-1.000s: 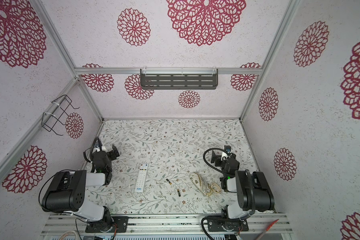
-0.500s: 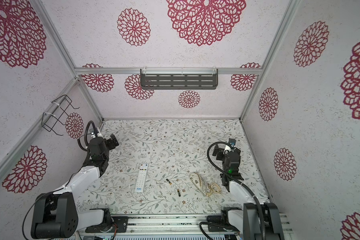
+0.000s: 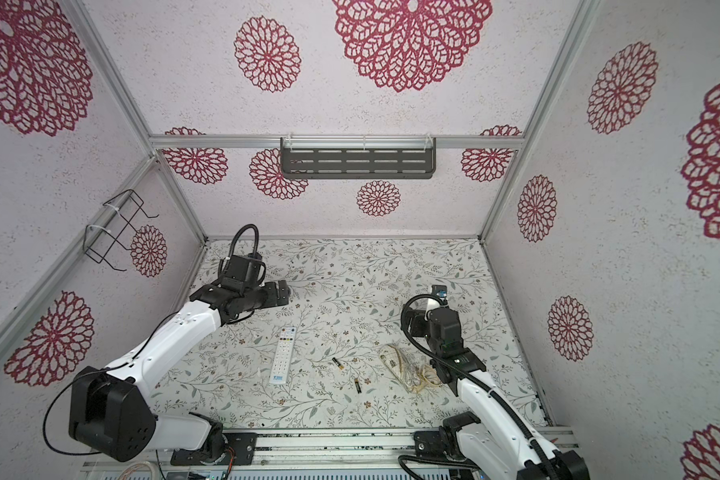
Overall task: Load the batteries into the remote control
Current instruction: 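Reach the left gripper to the white remote and grasp it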
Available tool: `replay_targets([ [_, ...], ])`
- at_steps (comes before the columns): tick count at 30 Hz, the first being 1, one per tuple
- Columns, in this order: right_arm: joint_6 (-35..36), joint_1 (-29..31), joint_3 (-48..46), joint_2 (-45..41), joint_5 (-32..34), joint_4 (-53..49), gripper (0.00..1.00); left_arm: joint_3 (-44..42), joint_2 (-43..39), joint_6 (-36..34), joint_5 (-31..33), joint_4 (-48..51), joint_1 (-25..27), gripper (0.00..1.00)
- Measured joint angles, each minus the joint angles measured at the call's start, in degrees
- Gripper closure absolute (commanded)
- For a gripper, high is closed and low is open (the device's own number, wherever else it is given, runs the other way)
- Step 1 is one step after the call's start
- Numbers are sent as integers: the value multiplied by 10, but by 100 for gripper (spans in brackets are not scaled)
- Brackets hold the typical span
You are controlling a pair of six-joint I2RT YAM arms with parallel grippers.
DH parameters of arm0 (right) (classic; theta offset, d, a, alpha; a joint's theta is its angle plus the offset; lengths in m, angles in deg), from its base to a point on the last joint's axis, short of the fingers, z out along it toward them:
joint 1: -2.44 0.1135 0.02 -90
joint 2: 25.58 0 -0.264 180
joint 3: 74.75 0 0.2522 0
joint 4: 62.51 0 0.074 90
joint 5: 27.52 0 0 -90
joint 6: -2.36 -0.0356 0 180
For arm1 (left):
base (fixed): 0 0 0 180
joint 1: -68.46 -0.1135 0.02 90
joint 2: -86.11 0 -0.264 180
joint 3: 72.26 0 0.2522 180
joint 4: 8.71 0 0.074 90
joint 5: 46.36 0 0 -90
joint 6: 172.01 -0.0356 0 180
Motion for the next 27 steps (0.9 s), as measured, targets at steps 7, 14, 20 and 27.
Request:
replay_targets([
  [7, -9, 111, 24, 43, 1, -53, 1, -23, 12, 19, 4, 69, 18, 2],
  [14, -9, 192, 65, 95, 2, -57, 1, -57, 44, 45, 7, 92, 55, 3],
  [20, -17, 231, 65, 140, 1, -44, 1, -57, 81, 55, 28, 89, 80, 4],
  [27, -26, 249, 63, 146, 1, -41, 1, -57, 130, 58, 42, 77, 87, 8],
])
